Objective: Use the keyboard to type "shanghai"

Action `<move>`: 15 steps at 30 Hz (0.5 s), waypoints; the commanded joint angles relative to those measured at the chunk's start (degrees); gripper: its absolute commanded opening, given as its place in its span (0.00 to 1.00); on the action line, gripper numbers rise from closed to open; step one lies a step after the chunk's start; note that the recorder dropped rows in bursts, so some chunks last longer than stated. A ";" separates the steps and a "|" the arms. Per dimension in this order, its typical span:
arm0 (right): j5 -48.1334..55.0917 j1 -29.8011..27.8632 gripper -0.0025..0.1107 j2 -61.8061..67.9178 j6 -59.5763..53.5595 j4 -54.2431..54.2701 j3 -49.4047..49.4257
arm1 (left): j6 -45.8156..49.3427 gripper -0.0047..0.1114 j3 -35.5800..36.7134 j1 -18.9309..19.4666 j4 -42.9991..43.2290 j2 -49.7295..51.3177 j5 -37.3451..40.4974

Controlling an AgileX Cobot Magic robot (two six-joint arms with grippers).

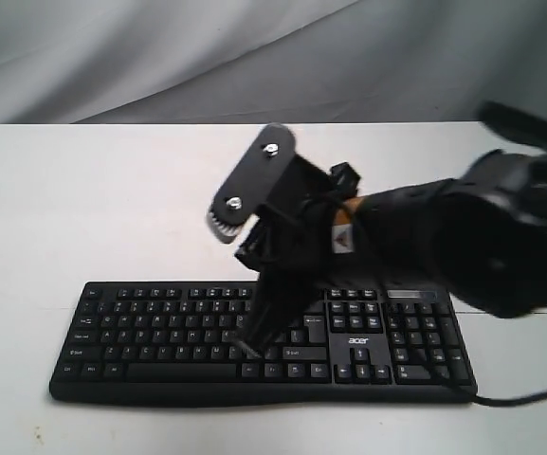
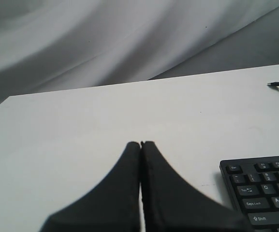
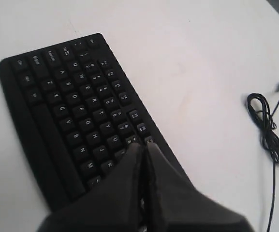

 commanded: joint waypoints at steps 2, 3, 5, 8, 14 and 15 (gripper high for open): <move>3.88 -2.85 0.02 -15.21 6.63 1.17 10.72 | -0.25 0.04 0.26 -0.42 -0.10 -0.25 -0.57; 3.77 -3.67 0.02 -17.80 6.63 1.17 12.75 | -0.25 0.04 0.26 -0.42 -0.10 -0.25 -0.57; 3.77 -4.95 0.02 -22.48 6.63 1.17 16.17 | -0.25 0.04 0.26 -0.42 -0.10 -0.25 -0.57; 3.77 -7.54 0.02 -29.91 6.63 1.17 21.31 | -0.25 0.04 0.26 -0.42 -0.10 -0.25 -0.57; -0.54 -12.69 0.02 -41.45 7.29 1.17 29.73 | -0.25 0.04 0.26 -0.42 -0.10 -0.25 -0.57; -1.85 -13.07 0.02 -42.64 7.29 1.17 30.68 | -0.25 0.04 0.26 -0.42 -0.10 -0.25 -0.57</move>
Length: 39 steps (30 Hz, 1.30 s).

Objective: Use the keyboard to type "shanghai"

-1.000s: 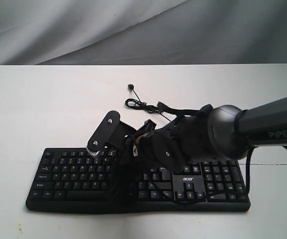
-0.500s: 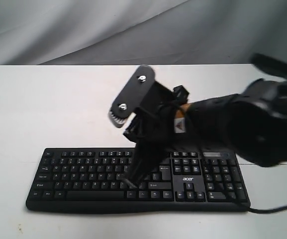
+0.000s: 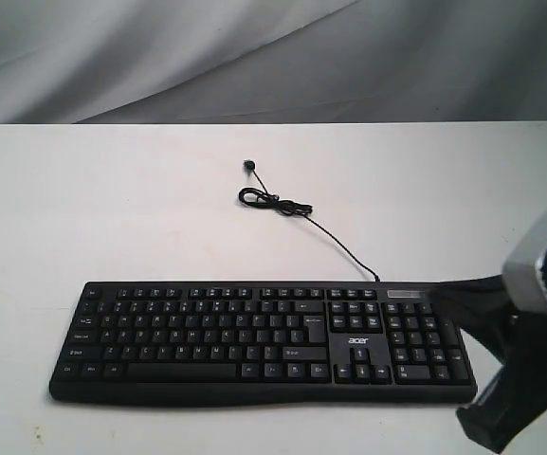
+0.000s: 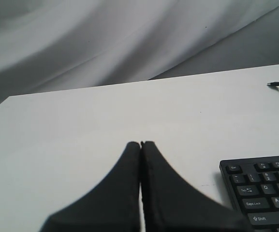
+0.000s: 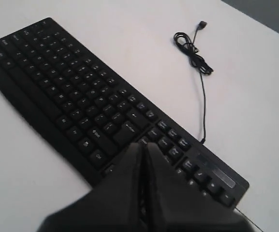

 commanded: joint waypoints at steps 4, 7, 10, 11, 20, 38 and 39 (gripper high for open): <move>-9.54 -5.12 0.02 -12.40 0.86 0.45 6.17 | -0.25 0.04 0.26 -0.42 -0.10 -0.25 -0.57; -9.08 -12.62 0.02 -18.29 0.86 0.45 6.18 | -0.25 0.04 0.26 -0.42 -0.10 -0.25 -0.57; -5.50 -19.64 0.02 -23.60 0.86 0.45 6.28 | -0.25 0.04 0.26 -0.42 -0.10 -0.25 -0.57; -3.01 -22.82 0.02 -25.66 0.86 0.45 6.28 | -0.25 0.04 0.26 -0.42 -0.10 -0.25 -0.57; 1.28 -36.88 0.02 -36.37 0.48 -0.66 6.28 | -0.25 0.04 0.26 -0.42 -0.10 -0.25 -0.57; -16.60 -36.88 0.02 -35.90 2.87 -6.41 19.74 | -0.25 0.04 0.26 -0.42 -0.10 -0.25 -0.57; -16.11 -36.88 0.02 -35.90 2.87 -5.09 20.59 | -0.25 0.04 0.26 -0.42 -0.10 -0.25 -0.57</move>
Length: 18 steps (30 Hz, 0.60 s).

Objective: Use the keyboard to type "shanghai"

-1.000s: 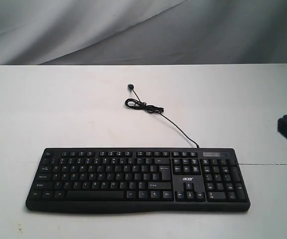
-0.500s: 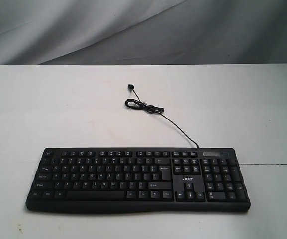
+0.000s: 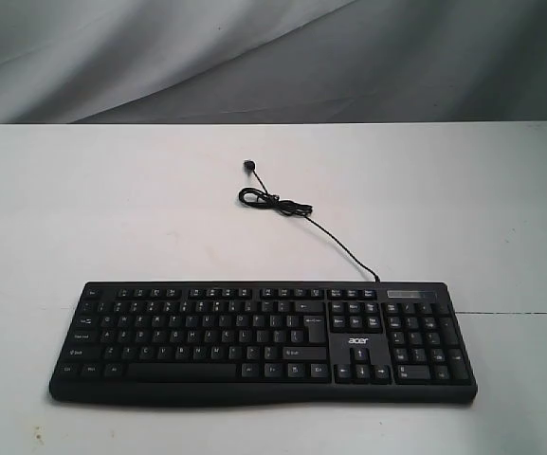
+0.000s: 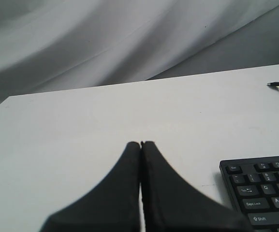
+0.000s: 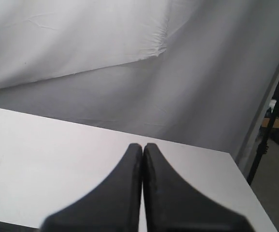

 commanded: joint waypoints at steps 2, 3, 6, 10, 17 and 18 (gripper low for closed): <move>-3.32 -0.48 0.02 0.16 0.54 1.28 5.18 | -0.25 0.04 0.26 -0.42 -0.10 -0.25 -0.57; -3.32 -0.48 0.02 0.16 0.54 1.28 5.58 | -0.25 0.04 0.26 -0.42 -0.10 -0.25 -0.57; -3.30 -0.48 0.02 0.16 0.54 1.28 6.55 | -0.25 0.04 0.26 -0.42 -0.10 -0.25 -0.57; -1.41 -0.48 0.02 0.16 0.54 1.28 6.55 | -0.25 0.04 0.26 -0.42 -0.10 -0.25 -0.57; 4.45 -0.48 0.02 0.16 0.54 1.28 6.55 | -0.25 0.04 0.26 -0.42 -0.10 -0.25 -0.57; 4.45 -0.48 0.02 0.16 0.54 1.28 6.55 | -0.25 0.04 0.26 -0.42 -0.10 -0.25 -0.57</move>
